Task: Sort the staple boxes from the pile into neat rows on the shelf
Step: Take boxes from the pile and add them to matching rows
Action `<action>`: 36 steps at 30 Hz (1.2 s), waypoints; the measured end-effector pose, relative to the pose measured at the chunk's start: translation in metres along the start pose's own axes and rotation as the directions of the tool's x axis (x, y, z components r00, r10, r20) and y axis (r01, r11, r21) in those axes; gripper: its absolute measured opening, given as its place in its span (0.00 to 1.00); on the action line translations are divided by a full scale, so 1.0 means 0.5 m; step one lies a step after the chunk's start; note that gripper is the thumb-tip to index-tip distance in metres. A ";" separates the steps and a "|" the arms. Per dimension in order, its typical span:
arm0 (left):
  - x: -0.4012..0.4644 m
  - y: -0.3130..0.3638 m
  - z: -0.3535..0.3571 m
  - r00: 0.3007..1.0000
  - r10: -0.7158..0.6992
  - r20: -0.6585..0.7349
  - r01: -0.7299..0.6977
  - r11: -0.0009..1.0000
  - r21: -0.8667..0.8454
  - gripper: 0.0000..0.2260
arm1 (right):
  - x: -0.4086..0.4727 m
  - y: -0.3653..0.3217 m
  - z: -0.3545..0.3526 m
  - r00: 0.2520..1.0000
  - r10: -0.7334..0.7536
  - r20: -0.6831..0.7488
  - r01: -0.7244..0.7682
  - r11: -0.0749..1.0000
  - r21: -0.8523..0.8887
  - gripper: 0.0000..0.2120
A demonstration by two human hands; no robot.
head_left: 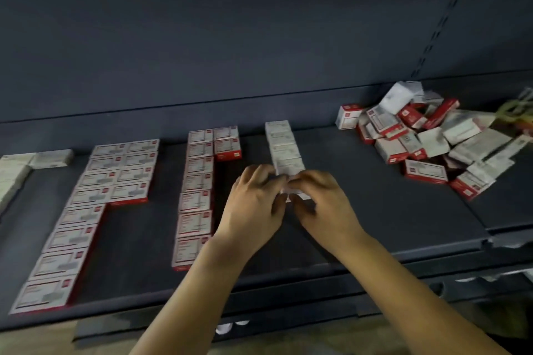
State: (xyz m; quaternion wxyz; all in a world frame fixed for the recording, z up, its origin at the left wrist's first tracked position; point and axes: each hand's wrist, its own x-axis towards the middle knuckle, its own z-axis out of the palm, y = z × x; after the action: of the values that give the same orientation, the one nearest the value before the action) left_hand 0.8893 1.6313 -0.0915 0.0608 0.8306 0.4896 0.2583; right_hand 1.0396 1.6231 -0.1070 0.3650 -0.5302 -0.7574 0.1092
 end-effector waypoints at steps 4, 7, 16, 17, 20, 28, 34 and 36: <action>0.044 0.078 0.080 0.999 0.003 0.044 -0.001 1.000 -0.028 0.17 | -0.021 0.107 -0.080 1.000 -0.002 -0.002 0.002 0.997 -0.073 0.10; 0.077 0.133 0.131 0.999 0.000 0.053 0.003 0.999 -0.053 0.15 | -0.024 0.195 -0.150 0.997 0.064 0.038 -0.059 0.989 -0.138 0.14; 0.150 0.220 0.220 0.990 -0.024 0.136 0.031 0.998 -0.055 0.15 | 0.032 0.351 -0.321 0.869 0.473 0.147 -0.369 0.816 -0.445 0.18; 0.149 0.219 0.221 0.989 -0.030 0.142 0.038 0.998 -0.054 0.16 | 0.035 0.357 -0.324 0.862 0.482 0.155 -0.376 0.814 -0.442 0.17; 0.144 0.211 0.217 0.982 -0.068 0.178 0.073 0.997 -0.022 0.16 | 0.041 0.368 -0.313 0.851 0.488 0.195 -0.376 0.825 -0.422 0.12; 0.136 0.202 0.204 0.975 -0.108 0.197 0.102 0.994 0.039 0.17 | 0.030 0.356 -0.292 0.815 0.505 0.283 -0.338 0.812 -0.476 0.20; 0.119 0.187 0.187 0.984 -0.082 0.159 0.092 0.994 -0.056 0.16 | 0.007 0.326 -0.277 0.882 0.425 0.204 -0.349 0.879 -0.325 0.20; 0.110 0.185 0.179 0.983 -0.143 0.116 0.164 0.967 -0.197 0.16 | -0.008 0.298 -0.264 0.937 0.312 0.154 -0.277 0.937 -0.213 0.21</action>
State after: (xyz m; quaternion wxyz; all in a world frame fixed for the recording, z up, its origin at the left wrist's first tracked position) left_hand 1.0268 1.6440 -0.1151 0.1908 0.7913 0.5195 0.2600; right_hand 1.2361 1.6521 -0.0972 0.2205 -0.6576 -0.7068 0.1397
